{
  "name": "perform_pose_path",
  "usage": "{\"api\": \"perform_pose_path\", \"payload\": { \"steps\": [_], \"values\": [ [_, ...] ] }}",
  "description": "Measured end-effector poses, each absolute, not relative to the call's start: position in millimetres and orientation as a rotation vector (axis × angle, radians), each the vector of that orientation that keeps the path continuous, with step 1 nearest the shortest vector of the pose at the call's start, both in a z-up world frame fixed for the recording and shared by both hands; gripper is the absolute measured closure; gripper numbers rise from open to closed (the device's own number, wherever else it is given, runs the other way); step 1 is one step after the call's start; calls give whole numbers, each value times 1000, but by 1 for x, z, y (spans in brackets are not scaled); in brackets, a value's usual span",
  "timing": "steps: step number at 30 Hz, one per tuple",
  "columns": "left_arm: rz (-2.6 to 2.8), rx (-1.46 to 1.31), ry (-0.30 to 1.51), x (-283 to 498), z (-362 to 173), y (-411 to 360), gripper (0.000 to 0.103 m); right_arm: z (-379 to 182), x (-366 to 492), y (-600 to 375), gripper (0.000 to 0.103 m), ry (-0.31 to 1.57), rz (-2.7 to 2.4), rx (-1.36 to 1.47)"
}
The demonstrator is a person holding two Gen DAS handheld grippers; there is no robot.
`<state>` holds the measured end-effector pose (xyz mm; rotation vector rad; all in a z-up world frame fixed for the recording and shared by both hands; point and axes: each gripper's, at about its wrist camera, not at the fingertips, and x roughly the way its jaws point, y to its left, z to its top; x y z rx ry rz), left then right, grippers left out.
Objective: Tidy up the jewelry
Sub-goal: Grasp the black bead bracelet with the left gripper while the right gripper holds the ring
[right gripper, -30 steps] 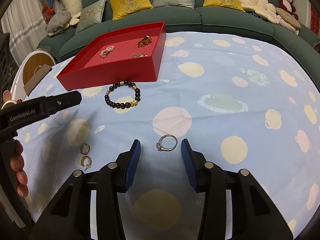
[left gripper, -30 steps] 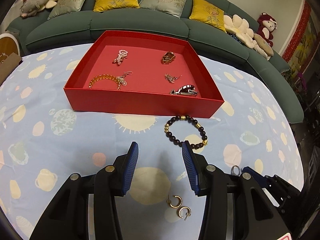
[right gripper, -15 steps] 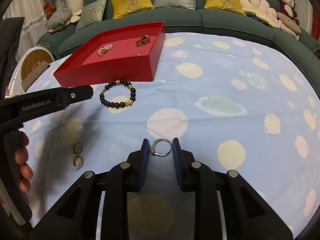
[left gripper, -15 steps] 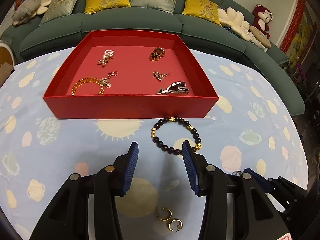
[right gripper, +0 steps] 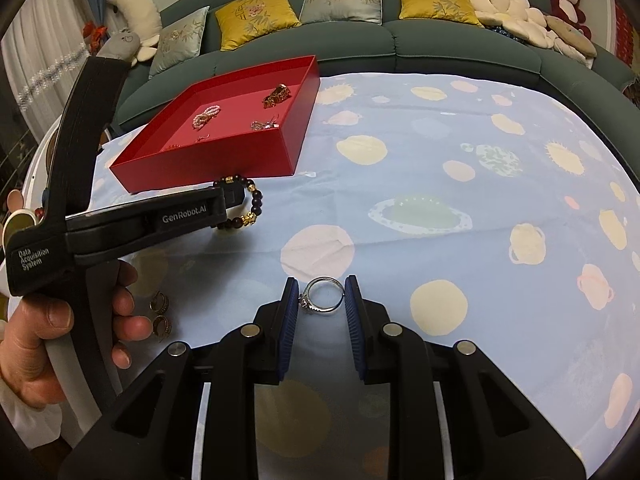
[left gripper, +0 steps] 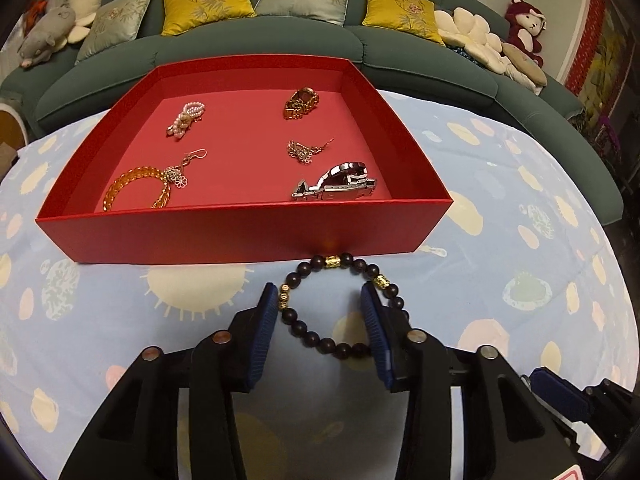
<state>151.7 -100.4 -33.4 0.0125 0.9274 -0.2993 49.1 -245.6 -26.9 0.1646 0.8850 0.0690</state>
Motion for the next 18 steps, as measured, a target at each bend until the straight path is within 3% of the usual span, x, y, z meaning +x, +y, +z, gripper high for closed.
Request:
{"api": "perform_pose_path", "payload": {
  "steps": [2, 3, 18],
  "values": [
    [-304, 14, 919, 151, -34, -98, 93, -27, 49, -246, 80, 885, 69, 167],
    [-312, 9, 921, 151, -34, -96, 98, -27, 49, -246, 80, 885, 70, 168],
    [-346, 11, 896, 128, -17, -83, 101, -16, 49, -238, 80, 862, 98, 166]
  ]
}}
